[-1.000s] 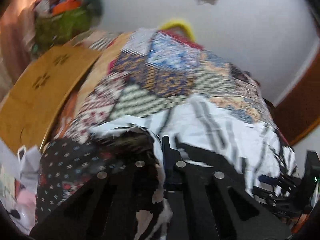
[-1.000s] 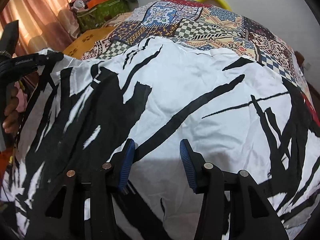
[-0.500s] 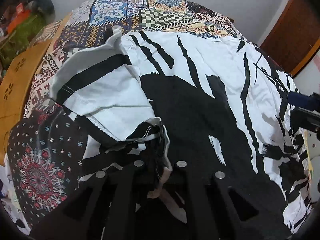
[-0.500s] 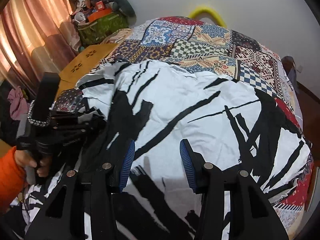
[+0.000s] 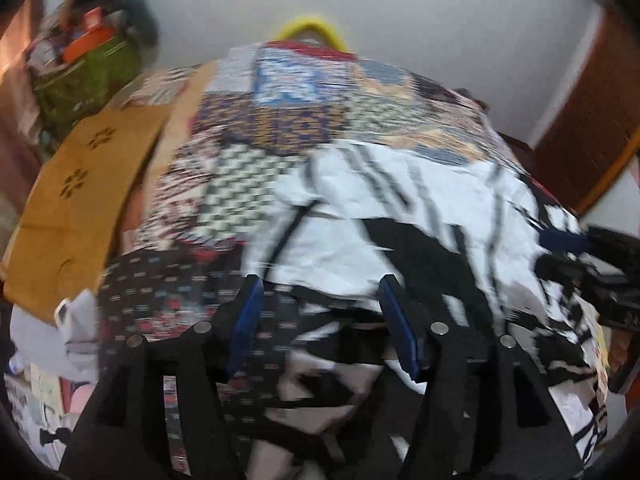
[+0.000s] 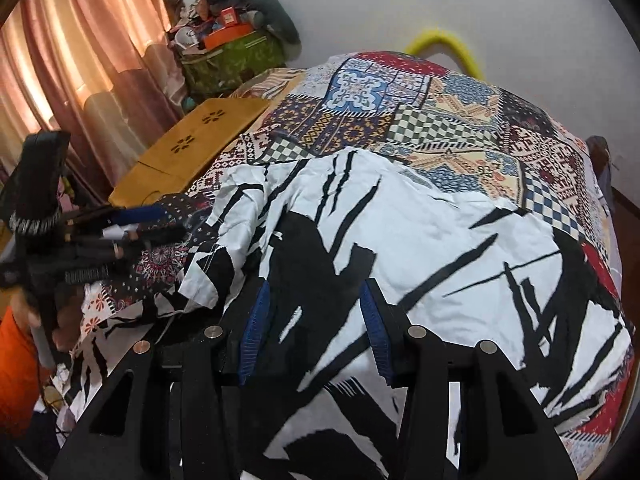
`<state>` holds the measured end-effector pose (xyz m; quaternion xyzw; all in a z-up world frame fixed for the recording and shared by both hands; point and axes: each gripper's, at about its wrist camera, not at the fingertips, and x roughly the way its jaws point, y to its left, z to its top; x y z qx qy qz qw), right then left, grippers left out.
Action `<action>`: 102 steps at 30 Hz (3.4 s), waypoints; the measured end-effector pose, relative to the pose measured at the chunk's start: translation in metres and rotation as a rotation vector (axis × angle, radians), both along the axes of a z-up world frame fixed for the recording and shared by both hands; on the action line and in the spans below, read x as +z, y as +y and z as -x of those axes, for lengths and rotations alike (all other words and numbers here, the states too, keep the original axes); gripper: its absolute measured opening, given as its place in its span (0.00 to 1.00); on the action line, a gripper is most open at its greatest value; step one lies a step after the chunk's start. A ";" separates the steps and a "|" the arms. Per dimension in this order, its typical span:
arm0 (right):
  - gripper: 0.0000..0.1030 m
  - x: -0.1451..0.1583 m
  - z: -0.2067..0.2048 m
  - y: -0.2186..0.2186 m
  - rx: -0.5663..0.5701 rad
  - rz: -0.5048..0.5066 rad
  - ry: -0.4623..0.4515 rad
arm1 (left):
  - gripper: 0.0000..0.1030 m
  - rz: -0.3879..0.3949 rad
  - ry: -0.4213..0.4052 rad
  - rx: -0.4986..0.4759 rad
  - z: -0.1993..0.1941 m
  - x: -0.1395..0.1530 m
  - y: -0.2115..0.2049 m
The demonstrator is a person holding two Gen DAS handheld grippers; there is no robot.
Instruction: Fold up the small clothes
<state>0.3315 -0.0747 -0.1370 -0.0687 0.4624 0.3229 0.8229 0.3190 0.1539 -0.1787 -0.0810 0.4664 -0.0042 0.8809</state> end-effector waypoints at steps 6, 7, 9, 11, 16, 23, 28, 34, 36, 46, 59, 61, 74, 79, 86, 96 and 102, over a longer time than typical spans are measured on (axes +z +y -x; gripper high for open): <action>0.42 -0.021 -0.007 0.006 0.004 0.040 0.021 | 0.58 0.138 0.095 0.114 -0.019 -0.038 0.054; 0.42 -0.026 -0.009 0.005 0.001 0.043 0.033 | 0.58 0.136 0.101 0.120 -0.023 -0.044 0.058; 0.42 -0.034 -0.011 0.004 -0.006 0.051 0.057 | 0.58 0.102 0.124 0.130 -0.037 -0.058 0.060; 0.42 -0.041 -0.013 0.002 -0.008 0.060 0.074 | 0.58 0.075 0.155 0.127 -0.052 -0.071 0.061; 0.42 -0.048 -0.019 -0.011 -0.025 0.076 0.082 | 0.38 -0.050 0.178 0.104 -0.072 -0.092 0.053; 0.42 -0.053 -0.024 -0.026 -0.057 0.043 0.113 | 0.01 -0.108 0.193 0.106 -0.072 -0.095 0.052; 0.42 -0.047 -0.019 -0.029 -0.043 0.034 0.088 | 0.01 -0.107 0.100 0.099 -0.068 -0.050 0.044; 0.42 -0.037 -0.015 -0.038 -0.049 -0.006 0.065 | 0.01 -0.057 0.015 0.041 -0.075 0.003 0.016; 0.42 -0.032 -0.014 -0.044 -0.059 -0.023 0.059 | 0.01 -0.026 -0.001 0.001 -0.081 0.018 -0.002; 0.42 -0.020 -0.010 -0.070 -0.104 -0.062 0.047 | 0.01 -0.019 0.022 -0.163 -0.129 0.018 -0.117; 0.42 -0.015 -0.014 -0.071 -0.112 -0.083 0.070 | 0.44 -0.067 -0.044 -0.110 -0.110 0.049 -0.098; 0.42 -0.016 -0.016 -0.063 -0.100 -0.082 0.075 | 0.46 -0.080 -0.026 -0.073 -0.102 0.042 -0.074; 0.44 -0.024 -0.063 0.031 0.023 0.019 0.049 | 0.46 -0.028 0.147 0.026 -0.069 -0.046 0.008; 0.47 -0.036 -0.089 0.065 0.060 0.056 0.042 | 0.50 0.019 0.169 -0.020 -0.064 -0.065 0.001; 0.47 -0.069 -0.109 0.094 0.099 0.160 0.085 | 0.49 0.023 0.144 -0.041 -0.059 -0.078 -0.003; 0.05 -0.074 -0.099 0.092 0.144 0.181 -0.008 | 0.01 -0.043 0.103 -0.055 -0.046 -0.086 -0.010; 0.04 -0.079 -0.111 0.082 0.074 0.224 -0.044 | 0.00 -0.074 0.118 0.034 -0.041 -0.095 0.006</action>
